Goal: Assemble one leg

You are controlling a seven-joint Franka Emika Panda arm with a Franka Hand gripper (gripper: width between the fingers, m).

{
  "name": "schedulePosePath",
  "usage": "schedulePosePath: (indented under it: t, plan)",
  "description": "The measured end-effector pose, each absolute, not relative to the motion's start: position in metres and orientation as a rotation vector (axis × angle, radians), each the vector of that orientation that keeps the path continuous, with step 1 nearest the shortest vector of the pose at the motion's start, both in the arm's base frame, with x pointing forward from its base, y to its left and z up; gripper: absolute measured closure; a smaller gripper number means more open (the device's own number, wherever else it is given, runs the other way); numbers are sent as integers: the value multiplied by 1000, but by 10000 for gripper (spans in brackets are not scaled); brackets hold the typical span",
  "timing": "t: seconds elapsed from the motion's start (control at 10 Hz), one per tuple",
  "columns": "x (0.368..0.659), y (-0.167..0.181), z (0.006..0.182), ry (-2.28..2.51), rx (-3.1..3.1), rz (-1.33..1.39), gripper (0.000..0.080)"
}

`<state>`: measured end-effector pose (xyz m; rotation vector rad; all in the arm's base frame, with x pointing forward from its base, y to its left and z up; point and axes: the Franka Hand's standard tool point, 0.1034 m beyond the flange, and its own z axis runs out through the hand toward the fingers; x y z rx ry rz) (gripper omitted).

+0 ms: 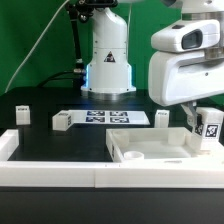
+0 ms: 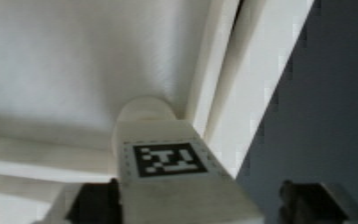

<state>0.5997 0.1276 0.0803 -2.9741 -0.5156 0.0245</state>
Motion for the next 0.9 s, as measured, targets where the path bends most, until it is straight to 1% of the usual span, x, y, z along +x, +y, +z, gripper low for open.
schedulePosePath:
  t: [0.1,0.6,0.9]
  plan:
    - [600,123,79,-510,-2980,27,497]
    - [600,120,78,-476,-2985,23,501]
    - [599,118,76,26,-3014,-34,503]
